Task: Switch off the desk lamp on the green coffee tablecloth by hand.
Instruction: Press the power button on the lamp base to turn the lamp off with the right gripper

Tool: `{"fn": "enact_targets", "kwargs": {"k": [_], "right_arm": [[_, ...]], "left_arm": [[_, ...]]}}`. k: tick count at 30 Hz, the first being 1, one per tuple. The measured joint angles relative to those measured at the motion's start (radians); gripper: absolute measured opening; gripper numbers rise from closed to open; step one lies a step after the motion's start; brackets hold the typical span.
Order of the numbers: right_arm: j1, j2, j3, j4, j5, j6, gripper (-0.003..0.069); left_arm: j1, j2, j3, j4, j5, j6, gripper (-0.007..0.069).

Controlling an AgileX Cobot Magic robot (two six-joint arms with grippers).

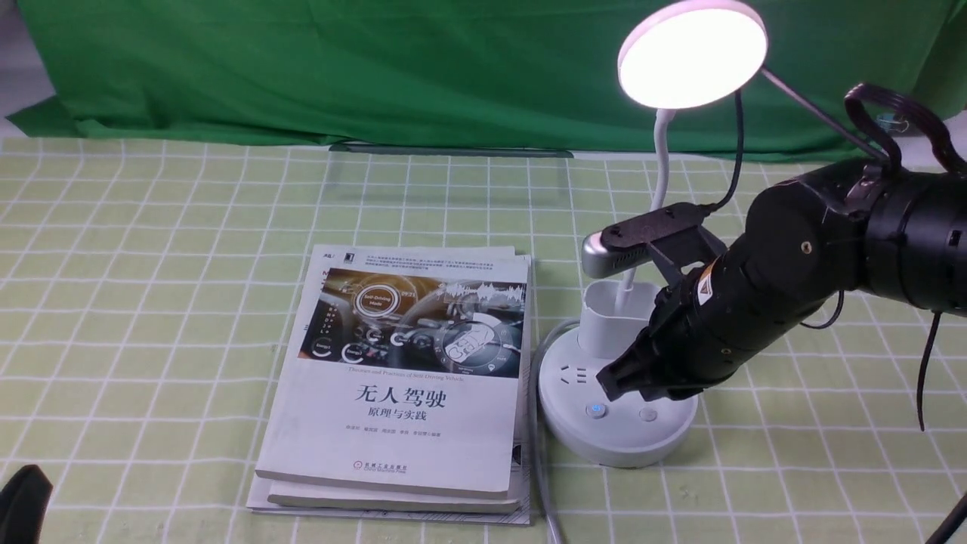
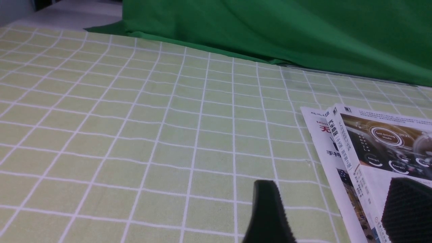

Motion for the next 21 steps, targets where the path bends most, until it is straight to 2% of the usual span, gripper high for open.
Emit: {"fn": "enact_targets", "kwargs": {"k": [11, 21], "right_arm": [[0.0, 0.085, -0.013, 0.003, 0.005, 0.0, 0.0046], [0.0, -0.057, 0.022, 0.002, 0.044, 0.003, 0.0046]], "left_arm": [[0.0, 0.0, 0.0, 0.0, -0.001, 0.0, 0.041], [0.0, 0.0, 0.0, 0.0, -0.001, 0.0, 0.041]]}}
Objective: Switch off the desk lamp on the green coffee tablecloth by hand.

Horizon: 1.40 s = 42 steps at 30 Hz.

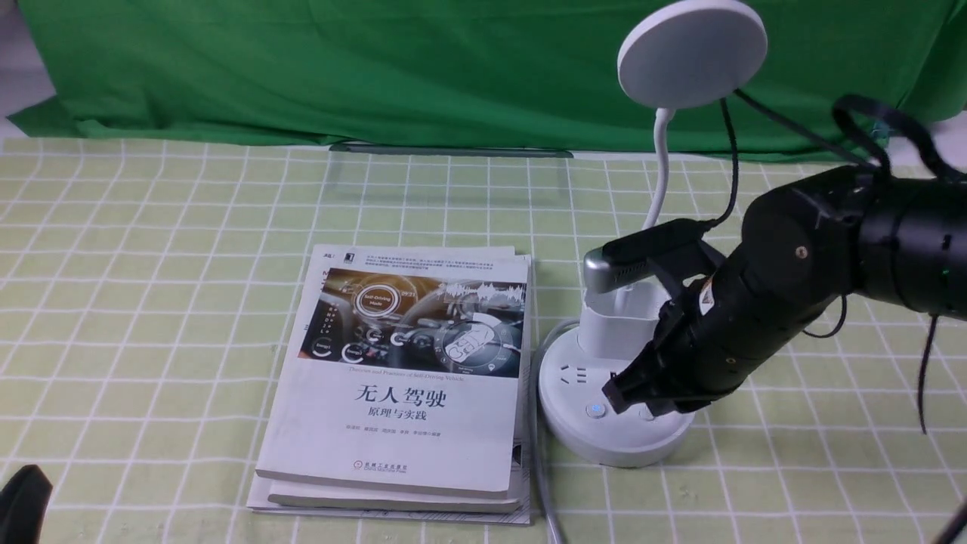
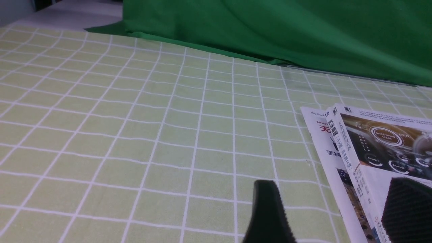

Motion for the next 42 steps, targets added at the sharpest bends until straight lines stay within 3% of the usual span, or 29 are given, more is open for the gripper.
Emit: {"fn": "enact_targets", "kwargs": {"k": [16, 33, 39, 42], "right_arm": [[0.0, -0.635, 0.431, 0.006, 0.061, 0.037, 0.0048], [-0.004, -0.94, 0.467, -0.003, 0.001, 0.058, 0.006], [-0.126, -1.08, 0.574, -0.014, -0.092, 0.045, 0.0041], [-0.243, -1.228, 0.734, -0.016, -0.217, 0.002, 0.0041]], "left_arm": [[0.0, 0.0, 0.0, 0.0, 0.0, 0.0, 0.041], [0.0, 0.0, 0.0, 0.0, 0.001, 0.0, 0.041], [0.0, 0.0, 0.0, 0.0, 0.001, 0.0, 0.041], [0.0, 0.0, 0.0, 0.0, 0.001, 0.0, 0.041]]}}
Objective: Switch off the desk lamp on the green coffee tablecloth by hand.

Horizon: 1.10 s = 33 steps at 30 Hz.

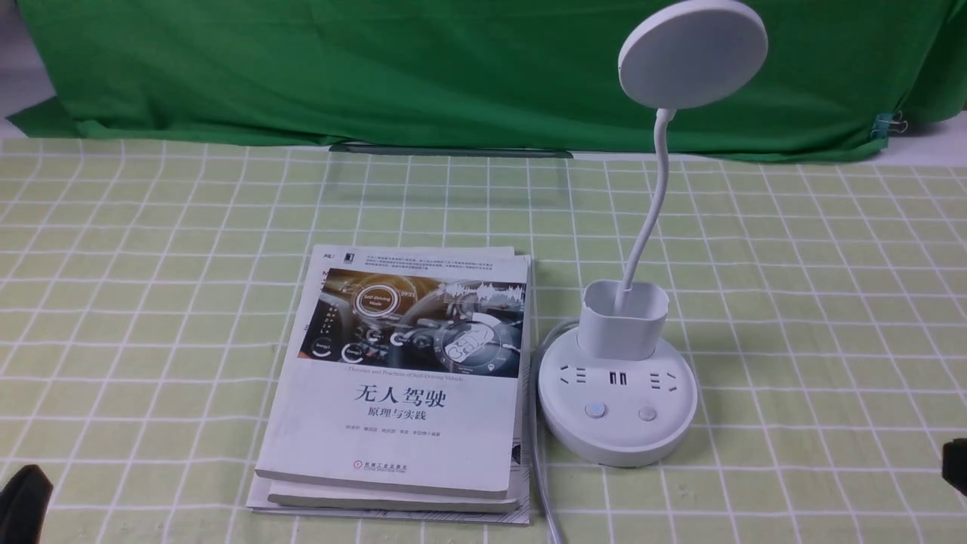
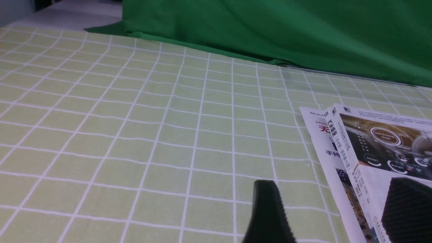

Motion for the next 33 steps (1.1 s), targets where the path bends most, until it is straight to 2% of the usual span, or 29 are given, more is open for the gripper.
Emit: {"fn": "enact_targets", "kwargs": {"k": [1, 2, 5, 12, 33], "right_arm": [[0.0, -0.009, 0.01, 0.0, -0.007, -0.003, 0.0041], [-0.057, -0.087, 0.091, -0.002, -0.066, -0.028, 0.0041], [-0.119, -0.194, 0.202, -0.002, -0.122, -0.047, 0.0041], [-0.22, -0.395, 0.346, -0.002, -0.148, -0.066, 0.0041], [-0.237, -0.458, 0.391, -0.002, -0.171, -0.077, 0.0041]], "left_arm": [[0.0, 0.0, 0.0, 0.0, 0.0, 0.0, 0.041], [0.0, 0.0, 0.0, 0.0, 0.0, 0.0, 0.041], [0.0, 0.0, 0.0, 0.0, 0.0, 0.0, 0.041], [0.0, 0.0, 0.0, 0.0, 0.0, 0.0, 0.041], [0.0, 0.0, 0.0, 0.0, 0.0, 0.0, 0.041]]}}
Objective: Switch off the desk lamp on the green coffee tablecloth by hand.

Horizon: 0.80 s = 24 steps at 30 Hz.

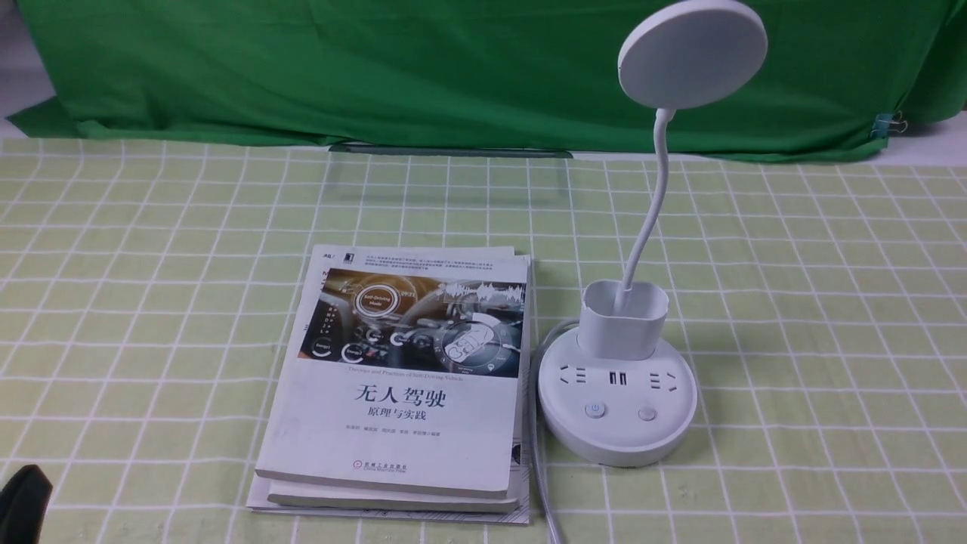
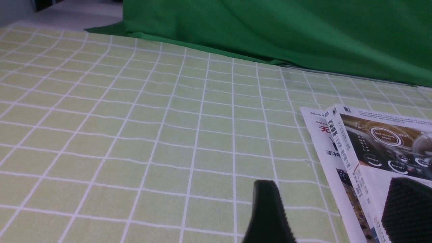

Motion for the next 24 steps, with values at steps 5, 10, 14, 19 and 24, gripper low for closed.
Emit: {"fn": "enact_targets", "kwargs": {"k": [5, 10, 14, 19, 24], "right_arm": [[-0.007, 0.0, 0.0, 0.0, -0.001, 0.004, 0.0041], [-0.009, 0.0, 0.0, 0.0, -0.001, 0.005, 0.0041], [-0.009, 0.0, 0.0, 0.0, -0.001, 0.005, 0.0041], [-0.009, 0.0, 0.0, 0.0, -0.001, 0.005, 0.0041], [-0.009, 0.0, 0.0, 0.0, -0.001, 0.008, 0.0043]], "left_arm": [[0.0, 0.0, 0.0, 0.0, 0.0, 0.0, 0.041], [0.0, 0.0, 0.0, 0.0, 0.0, 0.0, 0.041], [0.0, 0.0, 0.0, 0.0, 0.0, 0.0, 0.041], [0.0, 0.0, 0.0, 0.0, 0.0, 0.0, 0.041], [0.0, 0.0, 0.0, 0.0, 0.0, 0.0, 0.041]]}}
